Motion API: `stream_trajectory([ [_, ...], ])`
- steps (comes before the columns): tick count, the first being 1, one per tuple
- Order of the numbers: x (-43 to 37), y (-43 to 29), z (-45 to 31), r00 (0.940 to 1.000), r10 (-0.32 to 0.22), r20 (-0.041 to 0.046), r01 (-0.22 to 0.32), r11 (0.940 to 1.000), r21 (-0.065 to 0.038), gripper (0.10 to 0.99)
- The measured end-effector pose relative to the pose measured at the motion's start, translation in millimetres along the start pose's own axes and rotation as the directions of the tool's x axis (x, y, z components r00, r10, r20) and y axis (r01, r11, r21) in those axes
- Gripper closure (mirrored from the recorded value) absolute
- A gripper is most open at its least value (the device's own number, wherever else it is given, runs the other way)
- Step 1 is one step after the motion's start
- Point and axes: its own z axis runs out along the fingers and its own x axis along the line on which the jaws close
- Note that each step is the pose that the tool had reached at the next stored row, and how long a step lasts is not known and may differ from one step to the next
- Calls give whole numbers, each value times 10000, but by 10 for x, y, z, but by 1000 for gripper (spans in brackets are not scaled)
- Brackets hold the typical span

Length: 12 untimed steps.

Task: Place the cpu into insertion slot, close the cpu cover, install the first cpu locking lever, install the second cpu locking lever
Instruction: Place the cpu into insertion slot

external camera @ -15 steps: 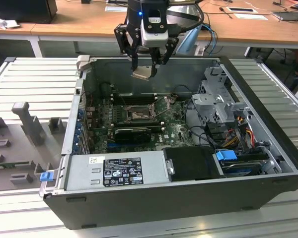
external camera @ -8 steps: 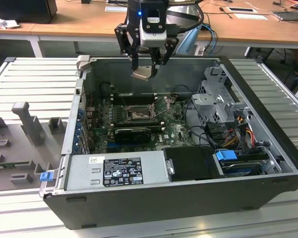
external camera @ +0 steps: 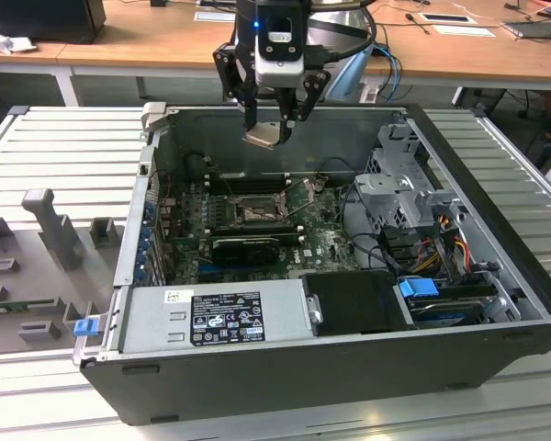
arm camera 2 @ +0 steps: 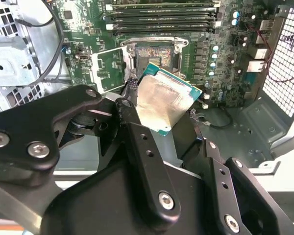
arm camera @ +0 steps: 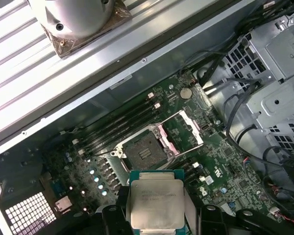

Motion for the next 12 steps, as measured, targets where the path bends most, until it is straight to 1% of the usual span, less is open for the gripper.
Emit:
stream_trajectory([
  [4, 0, 0, 0, 9998, 203, 18, -203, 9998, -5, 557],
  [7, 0, 0, 2, 9978, 654, 59, -654, 9979, -15, 557],
  [9, 0, 0, 2, 9968, 801, 71, -800, 9968, -20, 557],
  [12, 0, 0, 3, 9934, 1146, 100, -1146, 9934, -31, 557],
])
